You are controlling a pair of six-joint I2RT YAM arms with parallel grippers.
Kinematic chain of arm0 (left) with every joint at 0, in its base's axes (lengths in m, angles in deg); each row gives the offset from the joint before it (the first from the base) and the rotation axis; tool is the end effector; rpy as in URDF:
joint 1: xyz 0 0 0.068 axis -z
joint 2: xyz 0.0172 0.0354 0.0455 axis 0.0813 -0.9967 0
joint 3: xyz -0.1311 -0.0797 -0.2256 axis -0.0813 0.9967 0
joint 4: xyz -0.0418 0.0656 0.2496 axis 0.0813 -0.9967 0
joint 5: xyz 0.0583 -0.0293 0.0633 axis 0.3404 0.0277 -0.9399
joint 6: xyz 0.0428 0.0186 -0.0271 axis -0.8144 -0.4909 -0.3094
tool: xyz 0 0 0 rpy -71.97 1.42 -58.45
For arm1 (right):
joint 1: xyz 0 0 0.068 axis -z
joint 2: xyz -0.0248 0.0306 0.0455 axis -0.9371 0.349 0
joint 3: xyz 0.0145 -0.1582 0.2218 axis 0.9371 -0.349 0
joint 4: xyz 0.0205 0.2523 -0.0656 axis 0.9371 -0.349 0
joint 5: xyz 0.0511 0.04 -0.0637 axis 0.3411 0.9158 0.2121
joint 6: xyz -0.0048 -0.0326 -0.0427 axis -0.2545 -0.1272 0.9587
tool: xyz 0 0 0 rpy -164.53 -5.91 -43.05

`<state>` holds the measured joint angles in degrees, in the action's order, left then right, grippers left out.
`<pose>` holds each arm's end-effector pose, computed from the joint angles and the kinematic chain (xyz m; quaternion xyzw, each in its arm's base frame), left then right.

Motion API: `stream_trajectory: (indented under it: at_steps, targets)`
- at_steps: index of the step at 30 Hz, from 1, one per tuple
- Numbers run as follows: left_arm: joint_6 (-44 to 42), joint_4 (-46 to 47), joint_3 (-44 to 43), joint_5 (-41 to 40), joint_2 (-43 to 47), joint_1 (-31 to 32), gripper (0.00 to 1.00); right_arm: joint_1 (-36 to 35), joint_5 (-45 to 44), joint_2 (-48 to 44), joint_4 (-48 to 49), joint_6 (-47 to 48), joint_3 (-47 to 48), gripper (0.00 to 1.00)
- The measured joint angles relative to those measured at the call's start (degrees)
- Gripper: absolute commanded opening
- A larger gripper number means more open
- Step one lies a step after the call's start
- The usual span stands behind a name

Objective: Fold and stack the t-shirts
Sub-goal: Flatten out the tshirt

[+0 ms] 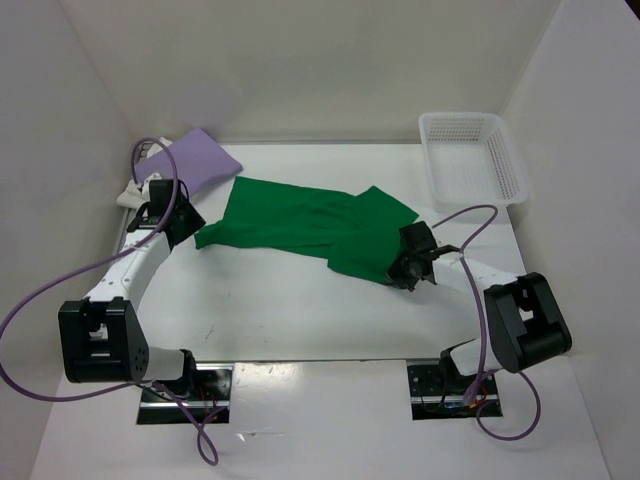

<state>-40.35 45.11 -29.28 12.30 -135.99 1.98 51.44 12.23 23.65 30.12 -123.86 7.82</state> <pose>0.2919 0.0215 0.2618 -0.3680 0.8298 -0.0323 0.4183 0.2309 0.0764 0.1466 0.3015 0.9254 0.1430 0.1797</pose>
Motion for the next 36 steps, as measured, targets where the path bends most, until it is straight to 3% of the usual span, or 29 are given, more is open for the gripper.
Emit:
stream_trajectory:
  at_steps: [7, 11, 12, 13, 19, 20, 23, 24, 25, 28, 30, 32, 33, 34, 35, 36]
  targets:
    - [0.44, 0.24, 1.92, 0.2, 0.17, 0.0, 0.44, 0.0, -0.68, -2.12, -1.18, 0.09, 0.0, 0.05]
    - [1.68, 1.99, 4.87, 5.01, 0.17, -1.25, 0.64, 0.0, -0.59, -2.14, -1.38, 0.07, -0.02, 0.05]
    - [2.01, 2.73, 6.01, 6.62, 0.15, -2.23, 0.74, 0.0, -0.59, -2.14, -1.36, 0.09, -0.02, 0.06]
    - [2.62, 3.19, 7.19, 7.76, 0.02, -3.41, 1.0, -0.04, -0.59, -2.14, -1.38, 0.11, -0.02, 0.06]
    - [4.39, 2.99, 8.26, 9.88, -5.81, -6.8, 1.0, -0.37, -0.26, -2.14, -1.36, 0.35, -0.02, 0.06]
    - [4.44, 3.17, 8.28, 10.16, -6.54, -6.82, 0.96, -0.37, -0.22, -2.14, -1.36, 0.39, -0.02, 0.06]
    - [4.76, 4.7, 9.35, 11.37, -6.29, -6.84, 0.42, -0.39, -0.17, -2.14, -1.36, 0.55, -0.02, 0.06]
    - [4.44, 5.57, 10.14, 11.8, -5.57, -6.88, 0.07, -0.39, -0.13, -2.14, -1.36, 0.66, -0.02, 0.06]
    - [4.74, 6.16, 10.82, 12.02, -4.76, -6.88, 0.0, -0.39, -0.11, -2.14, -1.33, 0.76, -0.02, 0.06]
    - [4.31, 7.08, 11.56, 12.11, -3.23, -6.88, 0.01, -0.39, 0.24, -2.14, -1.31, 1.18, -0.02, 0.07]
    - [4.17, 8.28, 11.56, 12.04, -3.34, -6.88, 0.18, -0.39, 0.48, -2.14, -1.25, 1.42, -0.02, 0.07]
    - [4.04, 9.05, 11.56, 11.91, -3.74, -6.88, 0.51, -0.39, 0.85, -2.21, -1.27, 1.7, -0.02, 0.07]
    - [4.11, 9.62, 11.56, 11.91, -4.2, -6.88, 0.51, -0.39, 1.07, -2.25, -1.25, 1.84, -0.02, 0.07]
    - [4.07, 10.03, 11.56, 11.98, -4.68, -6.88, 0.49, -0.39, 1.14, -2.36, -1.25, 1.88, -0.02, 0.07]
    - [4.26, 10.38, 11.56, 11.93, -5.31, -6.91, 0.21, -0.39, 1.22, -2.45, -1.22, 1.92, -0.02, 0.07]
    - [4.59, 10.62, 11.56, 11.91, -5.81, -6.91, 0.0, -0.39, 1.31, -2.58, -1.18, 2.05, -0.02, 0.07]
